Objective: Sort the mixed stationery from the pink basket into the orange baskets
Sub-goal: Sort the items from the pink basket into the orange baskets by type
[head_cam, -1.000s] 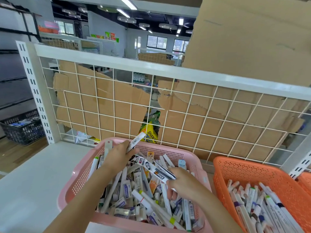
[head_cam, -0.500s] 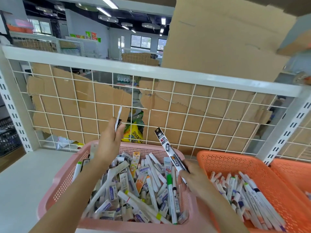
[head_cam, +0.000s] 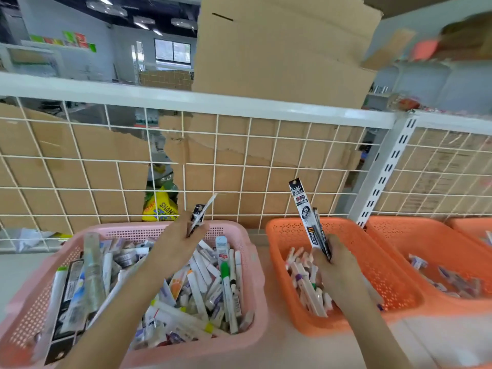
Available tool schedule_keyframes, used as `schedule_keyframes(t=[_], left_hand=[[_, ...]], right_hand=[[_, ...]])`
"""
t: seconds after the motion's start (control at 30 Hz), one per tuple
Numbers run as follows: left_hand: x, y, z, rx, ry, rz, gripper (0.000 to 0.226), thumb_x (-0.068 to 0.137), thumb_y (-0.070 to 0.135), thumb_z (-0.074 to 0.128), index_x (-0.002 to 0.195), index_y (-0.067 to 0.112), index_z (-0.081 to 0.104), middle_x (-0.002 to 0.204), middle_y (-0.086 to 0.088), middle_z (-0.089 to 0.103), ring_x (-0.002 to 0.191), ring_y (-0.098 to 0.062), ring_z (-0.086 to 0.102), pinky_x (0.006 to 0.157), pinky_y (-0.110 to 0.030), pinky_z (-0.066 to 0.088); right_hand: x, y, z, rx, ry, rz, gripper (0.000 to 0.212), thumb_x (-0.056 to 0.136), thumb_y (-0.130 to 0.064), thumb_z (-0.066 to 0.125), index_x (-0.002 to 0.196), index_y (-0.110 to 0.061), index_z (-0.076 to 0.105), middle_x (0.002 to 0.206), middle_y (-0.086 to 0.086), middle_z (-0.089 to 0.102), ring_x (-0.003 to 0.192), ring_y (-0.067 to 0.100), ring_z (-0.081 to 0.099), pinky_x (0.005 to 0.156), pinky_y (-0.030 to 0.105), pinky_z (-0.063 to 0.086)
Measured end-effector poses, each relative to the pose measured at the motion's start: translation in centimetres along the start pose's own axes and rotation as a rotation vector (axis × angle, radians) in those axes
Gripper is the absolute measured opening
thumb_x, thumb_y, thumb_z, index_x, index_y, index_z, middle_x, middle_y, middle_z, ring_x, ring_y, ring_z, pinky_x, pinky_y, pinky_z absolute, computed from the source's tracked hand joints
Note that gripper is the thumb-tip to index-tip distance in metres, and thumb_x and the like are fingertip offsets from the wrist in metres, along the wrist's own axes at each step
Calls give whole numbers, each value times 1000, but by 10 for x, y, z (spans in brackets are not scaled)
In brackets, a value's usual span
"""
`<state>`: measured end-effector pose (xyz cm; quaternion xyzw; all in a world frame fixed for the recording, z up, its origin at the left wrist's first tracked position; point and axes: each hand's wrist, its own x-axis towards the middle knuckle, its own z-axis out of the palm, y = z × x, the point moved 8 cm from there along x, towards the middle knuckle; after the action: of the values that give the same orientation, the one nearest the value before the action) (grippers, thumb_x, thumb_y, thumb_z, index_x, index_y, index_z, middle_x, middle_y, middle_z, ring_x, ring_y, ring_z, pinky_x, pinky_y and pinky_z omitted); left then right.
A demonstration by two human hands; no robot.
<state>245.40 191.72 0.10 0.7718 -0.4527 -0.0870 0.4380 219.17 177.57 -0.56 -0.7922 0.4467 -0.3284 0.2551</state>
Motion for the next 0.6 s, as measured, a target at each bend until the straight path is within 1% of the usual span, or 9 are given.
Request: schedule_keyframes(t=[0.1, 0.17, 0.2, 0.27, 0.3, 0.37, 0.4, 0.5, 0.6], left_hand=[[-4, 10, 18, 4, -17, -4, 16, 96, 26, 48, 89, 12, 47, 62, -1, 45, 64, -25, 47, 57, -34, 29], [-9, 20, 33, -2, -36, -3, 16, 97, 26, 45, 86, 15, 45, 67, -2, 49, 69, -26, 48, 59, -34, 30], [-11, 25, 41, -10, -41, 3, 17, 97, 25, 45, 82, 18, 44, 67, -3, 49, 68, -26, 48, 60, -33, 32], [-16, 36, 54, -21, -43, 4, 18, 98, 23, 43, 80, 19, 42, 68, -5, 50, 64, -22, 48, 58, -25, 34], [-19, 42, 59, -18, -40, 2, 16, 98, 23, 43, 84, 17, 44, 71, -8, 53, 65, -22, 49, 59, -24, 34], [-24, 51, 69, -18, -24, 2, 17, 98, 26, 43, 89, 12, 47, 75, -11, 57, 71, -27, 52, 62, -33, 34], [-27, 57, 74, -31, -18, 5, 19, 97, 27, 43, 90, 10, 48, 74, -11, 57, 72, -28, 53, 63, -34, 34], [-38, 74, 93, -55, -20, -36, 22, 97, 30, 43, 95, 9, 50, 72, -9, 55, 73, -30, 54, 66, -35, 37], [-53, 94, 113, -26, -4, -72, 25, 97, 28, 44, 105, 6, 52, 89, -17, 58, 94, -36, 56, 81, -40, 39]], right_hand=[[-8, 22, -30, -62, 76, 37, 3, 93, -10, 48, 95, -11, 48, 63, 15, 60, 57, 34, 59, 55, 42, 46], [-14, 40, -52, -77, 125, 78, 6, 93, -10, 47, 99, -12, 45, 64, 17, 62, 59, 34, 60, 57, 40, 46], [-18, 51, -63, -88, 155, 97, 7, 94, -10, 47, 100, -13, 45, 65, 17, 62, 62, 34, 61, 57, 38, 43], [-25, 70, -86, -107, 204, 124, 6, 94, -11, 47, 100, -11, 46, 66, 15, 61, 67, 36, 61, 58, 37, 39], [-29, 78, -97, -102, 219, 129, 6, 94, -11, 47, 100, -10, 47, 66, 14, 59, 67, 37, 60, 58, 38, 40], [-36, 95, -116, -83, 239, 146, 6, 94, -9, 46, 100, -10, 47, 66, 16, 58, 65, 39, 59, 60, 44, 47], [-39, 104, -127, -84, 251, 159, 7, 94, -8, 46, 101, -11, 46, 66, 17, 59, 64, 40, 59, 61, 47, 49], [-51, 132, -158, -113, 282, 193, 13, 93, -10, 47, 107, -10, 47, 68, 22, 62, 62, 41, 60, 60, 49, 50], [-65, 159, -190, -139, 296, 215, 15, 94, -13, 47, 108, -11, 48, 68, 23, 62, 62, 41, 60, 61, 46, 49]])
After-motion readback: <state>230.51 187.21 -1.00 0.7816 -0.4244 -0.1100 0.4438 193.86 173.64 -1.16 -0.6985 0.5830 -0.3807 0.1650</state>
